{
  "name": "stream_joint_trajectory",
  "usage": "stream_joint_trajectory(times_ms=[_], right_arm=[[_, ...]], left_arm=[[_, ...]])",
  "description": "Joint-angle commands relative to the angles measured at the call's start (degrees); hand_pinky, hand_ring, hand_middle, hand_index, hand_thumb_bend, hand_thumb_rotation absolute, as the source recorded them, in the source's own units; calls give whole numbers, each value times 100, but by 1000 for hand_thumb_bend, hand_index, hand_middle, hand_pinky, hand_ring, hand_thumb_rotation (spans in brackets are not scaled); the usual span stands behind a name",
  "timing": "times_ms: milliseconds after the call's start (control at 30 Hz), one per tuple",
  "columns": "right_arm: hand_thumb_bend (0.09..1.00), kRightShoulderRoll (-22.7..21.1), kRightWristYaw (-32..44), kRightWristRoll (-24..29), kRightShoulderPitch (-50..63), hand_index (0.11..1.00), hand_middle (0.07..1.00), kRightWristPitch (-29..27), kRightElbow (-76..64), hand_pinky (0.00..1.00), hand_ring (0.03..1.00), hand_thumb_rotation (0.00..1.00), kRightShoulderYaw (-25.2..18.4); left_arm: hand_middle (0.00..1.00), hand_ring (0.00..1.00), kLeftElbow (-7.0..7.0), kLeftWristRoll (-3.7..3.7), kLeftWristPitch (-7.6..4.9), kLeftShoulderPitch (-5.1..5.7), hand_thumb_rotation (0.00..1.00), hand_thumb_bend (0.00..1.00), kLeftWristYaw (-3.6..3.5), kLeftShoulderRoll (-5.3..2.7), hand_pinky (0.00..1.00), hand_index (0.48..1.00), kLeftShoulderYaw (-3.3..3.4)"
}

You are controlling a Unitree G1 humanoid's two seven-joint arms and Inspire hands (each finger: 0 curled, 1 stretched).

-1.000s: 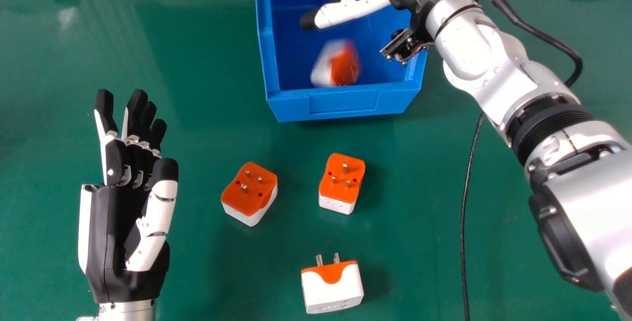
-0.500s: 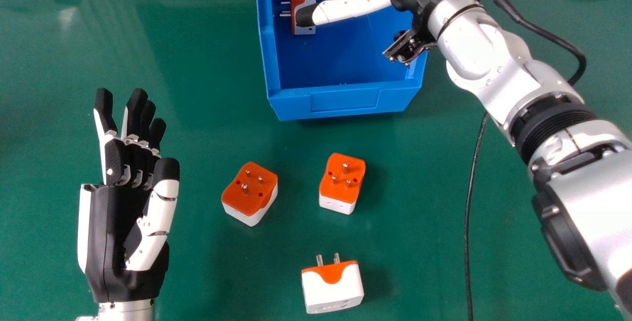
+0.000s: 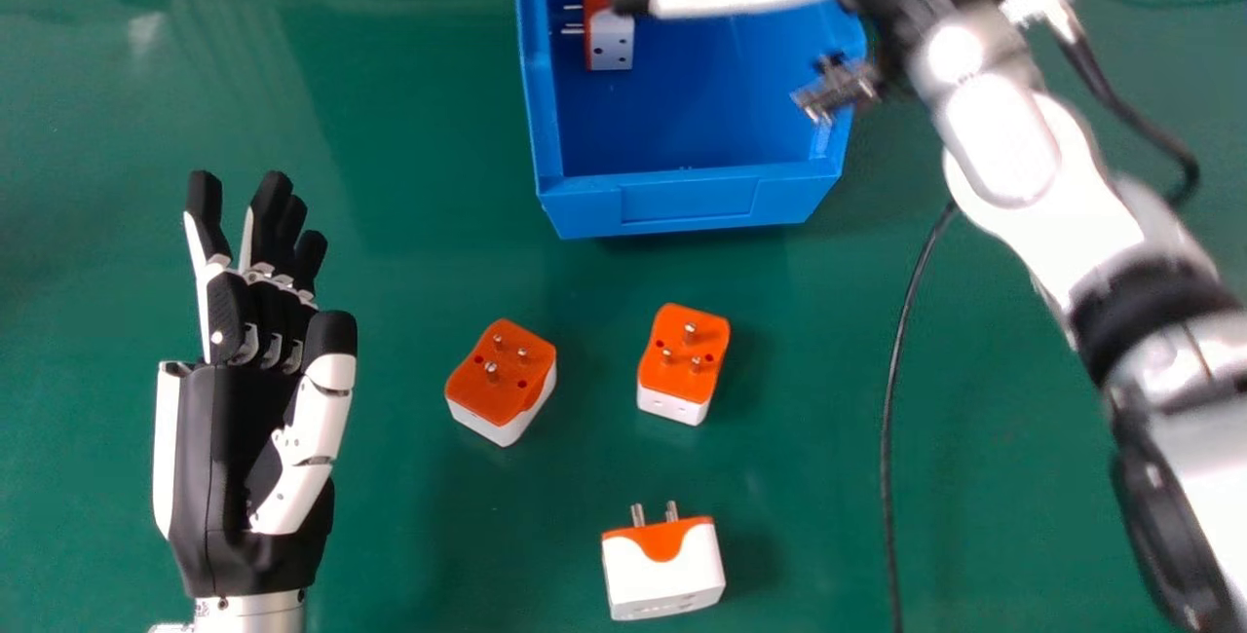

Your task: Pick all objects and put in blue box

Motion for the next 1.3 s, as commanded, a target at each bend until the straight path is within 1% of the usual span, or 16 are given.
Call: stream_joint_trajectory(times_ms=[0,100,167,200,267,333,400,500,700,767,833,933,1000,1100,1267], right_arm=[[921,-284,98,305,510,819,828,-463,-537,669,791,474,-237],[871,-395,326,548,1160,778,777,-686,-1046,603,736,434,-363],[861,-447,470,706,1600,769,766,-806,-1331,588,725,425,-426],[843,-457,536,780,1800,755,750,-863,-1439,564,709,407,-455],[837,-462,598,850,2243,750,745,-977,-1652,555,704,400,-523],[835,-435,603,835,2618,742,739,-1053,-1821,543,694,383,-605],[836,-414,561,722,2939,738,733,-1094,-1956,533,686,369,-684],[841,-384,517,570,3339,733,727,-1094,-2149,530,678,360,-781],[853,-263,466,379,3753,748,730,-1067,-2325,588,683,353,-900],[854,-182,522,398,3914,750,731,-1120,-2172,594,684,345,-827],[854,-116,578,380,4048,752,734,-1122,-2071,605,690,329,-749],[854,-59,673,390,4173,753,736,-1053,-2055,613,694,321,-660],[854,-23,689,343,4209,754,740,-1022,-2046,617,701,312,-621],[862,26,635,168,4196,754,742,-973,-1942,620,706,300,-584],[877,113,344,-317,3982,754,744,-833,-1575,624,707,283,-505]], left_arm=[[985,1000,-37,72,-131,5,439,324,47,-23,1000,946,-8],[985,1000,-35,111,-143,8,456,329,105,-27,1000,946,-26],[985,1000,-45,120,-143,10,460,330,122,-28,1000,946,-40],[985,1000,-65,122,-137,18,466,331,127,-29,1000,946,-48],[985,1000,-97,116,-127,36,469,332,129,-31,1000,946,-58],[985,1000,-100,96,-117,42,472,332,112,-25,1000,946,-62],[985,1000,-78,56,-95,32,474,332,77,-11,1000,947,-56],[985,1000,-73,23,-66,26,476,332,41,-3,1000,947,-55],[986,1000,-88,1,-51,29,477,332,-11,-4,1000,948,-56],[986,1000,-72,-51,-33,28,477,332,-65,-1,1000,948,-50],[986,1000,-69,-87,-27,32,477,332,-107,0,1000,949,-49],[986,1000,-90,-115,-18,41,477,333,-146,2,1000,950,-48],[986,1000,-94,-115,-18,42,477,336,-152,3,1000,951,-49],[986,1000,-98,-93,-39,42,478,335,-144,2,1000,952,-51],[986,1000,-85,-38,-72,49,477,334,-113,-1,1000,953,-54]])
